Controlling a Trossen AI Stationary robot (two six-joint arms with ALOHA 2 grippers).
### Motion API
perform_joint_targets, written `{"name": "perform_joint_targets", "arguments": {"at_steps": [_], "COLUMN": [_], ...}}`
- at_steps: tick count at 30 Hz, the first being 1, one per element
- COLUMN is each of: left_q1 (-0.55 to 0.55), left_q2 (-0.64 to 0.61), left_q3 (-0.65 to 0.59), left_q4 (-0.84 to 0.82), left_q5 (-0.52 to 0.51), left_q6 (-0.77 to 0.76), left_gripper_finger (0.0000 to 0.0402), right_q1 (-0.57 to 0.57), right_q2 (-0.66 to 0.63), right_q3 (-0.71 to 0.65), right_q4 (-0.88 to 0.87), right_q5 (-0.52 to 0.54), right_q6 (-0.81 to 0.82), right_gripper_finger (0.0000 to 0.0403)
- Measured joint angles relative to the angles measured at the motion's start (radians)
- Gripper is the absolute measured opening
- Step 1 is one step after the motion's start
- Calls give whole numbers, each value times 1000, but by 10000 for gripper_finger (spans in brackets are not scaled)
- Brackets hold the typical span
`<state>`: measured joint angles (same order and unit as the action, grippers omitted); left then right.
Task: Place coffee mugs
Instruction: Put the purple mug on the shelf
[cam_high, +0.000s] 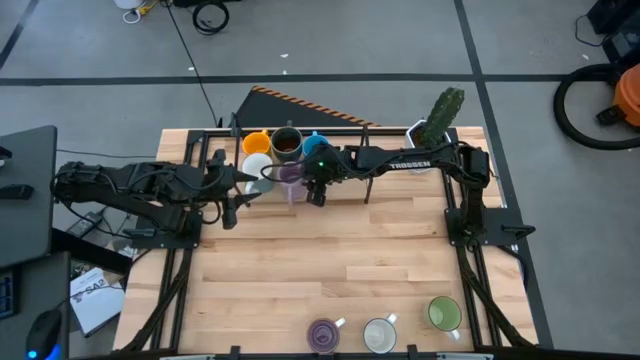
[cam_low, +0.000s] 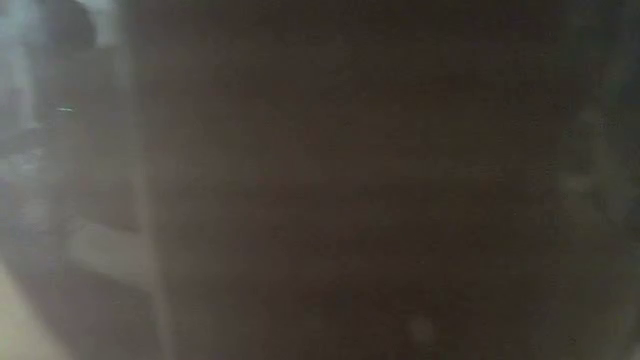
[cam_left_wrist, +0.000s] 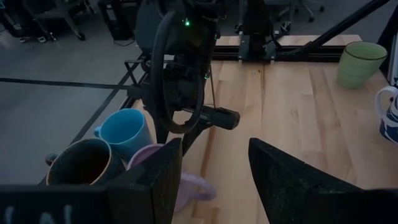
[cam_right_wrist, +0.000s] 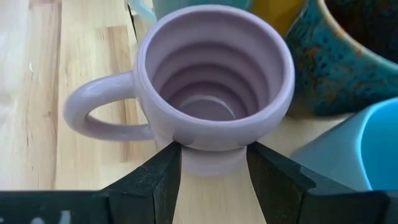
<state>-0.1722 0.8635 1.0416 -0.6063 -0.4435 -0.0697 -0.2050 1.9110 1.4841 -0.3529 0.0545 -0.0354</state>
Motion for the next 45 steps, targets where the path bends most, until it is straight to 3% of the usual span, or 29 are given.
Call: {"name": "perform_joint_targets", "arguments": {"at_steps": [18, 35, 45], "left_q1": [0, 0, 0], "left_q2": [0, 0, 0], "left_q3": [0, 0, 0], "left_q4": [0, -6, -5], "left_q5": [0, 0, 0], "left_q6": [4, 4, 4], "left_gripper_finger": [192, 192, 192], "right_q1": [-13, -11, -14], "right_q2": [0, 1, 1], "right_q3": [-2, -92, -91], "right_q4": [-27, 10, 102], "right_q5": [7, 5, 4], "right_q6": [-18, -10, -13], "right_gripper_finger": [187, 187, 187]}}
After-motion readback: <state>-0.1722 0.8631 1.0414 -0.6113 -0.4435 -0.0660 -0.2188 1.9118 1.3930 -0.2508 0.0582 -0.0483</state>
